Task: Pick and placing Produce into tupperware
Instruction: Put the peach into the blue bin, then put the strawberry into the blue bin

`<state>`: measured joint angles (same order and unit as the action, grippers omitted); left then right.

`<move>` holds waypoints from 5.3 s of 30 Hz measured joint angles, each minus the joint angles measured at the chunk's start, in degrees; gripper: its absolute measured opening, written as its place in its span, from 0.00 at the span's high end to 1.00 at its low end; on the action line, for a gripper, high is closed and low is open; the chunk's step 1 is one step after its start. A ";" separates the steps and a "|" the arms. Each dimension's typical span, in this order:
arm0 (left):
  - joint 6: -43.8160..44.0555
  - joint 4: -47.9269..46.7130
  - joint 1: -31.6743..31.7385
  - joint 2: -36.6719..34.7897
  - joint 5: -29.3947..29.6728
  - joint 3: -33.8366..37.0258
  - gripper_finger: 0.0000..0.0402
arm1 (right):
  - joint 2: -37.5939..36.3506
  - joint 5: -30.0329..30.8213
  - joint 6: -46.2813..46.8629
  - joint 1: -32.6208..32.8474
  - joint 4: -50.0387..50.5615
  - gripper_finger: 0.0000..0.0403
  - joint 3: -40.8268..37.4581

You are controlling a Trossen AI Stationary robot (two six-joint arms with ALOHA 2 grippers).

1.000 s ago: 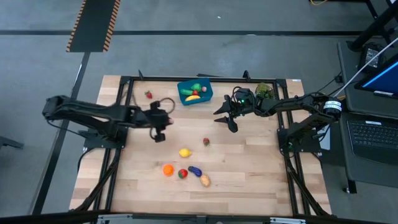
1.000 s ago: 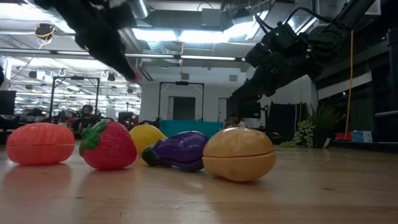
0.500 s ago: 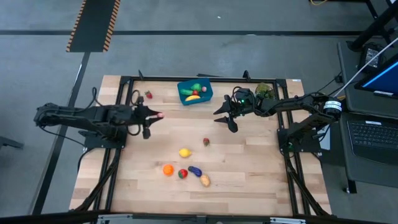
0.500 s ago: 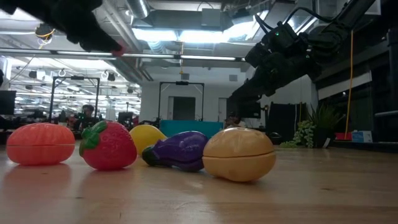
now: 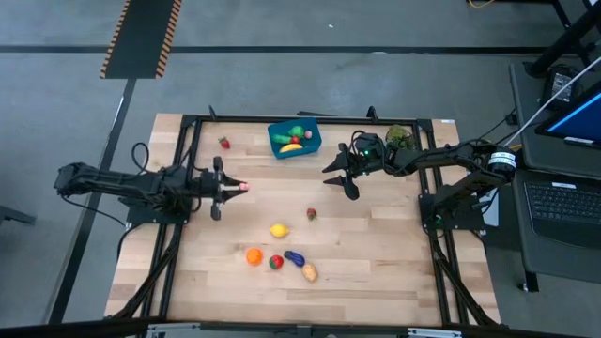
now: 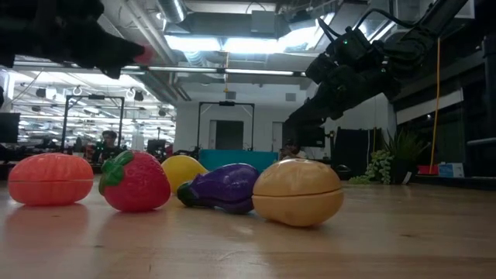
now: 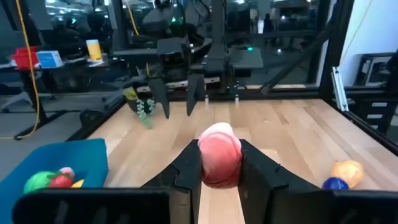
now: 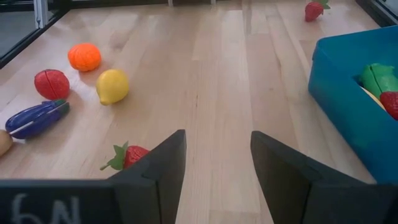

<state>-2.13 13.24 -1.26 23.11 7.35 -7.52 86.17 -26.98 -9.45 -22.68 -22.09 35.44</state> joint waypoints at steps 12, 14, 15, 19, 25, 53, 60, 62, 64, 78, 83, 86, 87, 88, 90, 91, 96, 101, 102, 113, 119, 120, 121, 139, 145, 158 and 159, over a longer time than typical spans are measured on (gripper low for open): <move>1.94 9.06 2.79 0.00 -1.14 5.65 0.83 | 0.00 -0.02 -0.02 0.00 0.07 0.55 0.00; 2.42 9.82 3.20 0.09 -1.11 5.65 0.83 | 0.00 -0.02 -0.02 0.00 0.07 0.55 0.00; 2.72 10.10 3.39 0.13 -1.12 5.65 0.83 | 0.00 -0.02 -0.02 0.00 0.07 0.55 0.00; 3.33 10.13 4.11 0.13 -1.11 5.66 0.83 | 0.00 -0.02 -0.01 0.00 0.09 0.55 0.00; 3.56 10.09 5.04 0.16 1.71 5.65 0.83 | 0.00 -0.02 0.20 0.00 0.09 0.55 0.00; 6.45 22.01 10.39 21.67 21.14 2.15 0.83 | 0.00 0.00 -2.71 -0.01 -0.92 0.55 -0.02; -0.05 22.04 14.91 34.22 16.84 -8.05 0.83 | 0.00 0.00 -2.75 -0.02 -0.87 0.55 -0.02; -0.39 22.03 16.88 38.08 15.21 -10.66 0.83 | 0.00 0.00 -2.75 -0.02 -0.84 0.55 -0.02; -0.35 21.99 18.90 41.75 13.44 -13.02 0.83 | 0.00 0.00 -2.73 -0.02 -0.64 0.55 -0.02; -1.37 2.99 27.99 61.05 9.33 -33.33 0.84 | 0.00 0.02 -2.84 0.00 1.27 0.55 -0.02; -4.43 -8.53 30.36 66.00 7.69 -42.49 0.84 | 0.00 0.02 -2.87 -0.02 1.27 0.55 -0.02; -5.57 -13.59 31.84 68.36 5.11 -47.35 0.84 | 0.00 0.04 -2.91 0.00 1.31 0.55 -0.02; -5.92 -15.04 32.25 69.05 4.68 -48.89 0.84 | 0.00 0.02 -2.91 -0.02 1.35 0.55 -0.02; -5.97 -17.11 32.69 69.82 4.70 -50.50 0.84 | 0.00 0.02 -2.92 -0.01 1.36 0.55 -0.02; -6.03 -20.91 33.50 71.19 4.63 -53.49 0.84 | 0.00 0.04 -2.95 -0.02 1.38 0.55 -0.02; -6.05 -22.70 33.89 71.86 4.29 -54.92 0.84 | 0.00 0.03 -2.97 -0.02 1.38 0.55 -0.02; -8.12 -28.55 35.15 74.60 3.39 -59.34 0.84 | 0.00 0.03 -3.04 -0.02 1.43 0.55 -0.02; -8.94 -31.89 36.49 76.13 3.40 -61.40 0.84 | 0.00 0.03 -3.04 -0.02 1.44 0.55 -0.02; -9.15 -32.76 36.63 76.40 3.39 -61.77 0.84 | 0.00 0.03 -3.04 -0.02 1.44 0.55 -0.02; -10.36 -42.42 37.72 81.38 -1.11 -68.11 0.84 | 0.00 0.02 -3.04 -0.02 1.44 0.55 -0.02; -11.88 -46.09 37.92 85.41 -1.11 -71.94 0.84 | 0.00 0.02 -3.03 0.00 1.60 0.55 -0.02; -11.96 -46.31 37.97 86.13 -1.11 -72.55 0.84 | 0.00 0.02 -3.02 -0.01 1.69 0.55 -0.02; -11.95 -46.86 38.02 86.89 -1.09 -73.10 0.84 | 0.00 0.02 -3.04 -0.01 1.79 0.55 -0.02; -14.83 -51.83 38.59 92.44 2.54 -76.93 0.74 | 0.00 0.02 -3.23 -0.02 3.30 0.55 -0.02; -14.97 -51.79 37.60 92.44 2.58 -76.93 0.64 | 0.00 0.02 -3.23 -0.02 3.30 0.55 -0.02; -15.08 -57.54 36.51 92.33 8.12 -79.79 0.60 | 0.00 0.02 -3.23 -0.02 3.30 0.55 -0.02; -15.07 -59.15 36.31 92.33 9.36 -80.78 0.61 | 0.00 0.02 -3.23 -0.02 3.30 0.55 -0.02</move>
<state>-17.20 -45.90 35.06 115.44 16.72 -88.30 86.17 -26.96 -12.69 -22.70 -18.79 35.42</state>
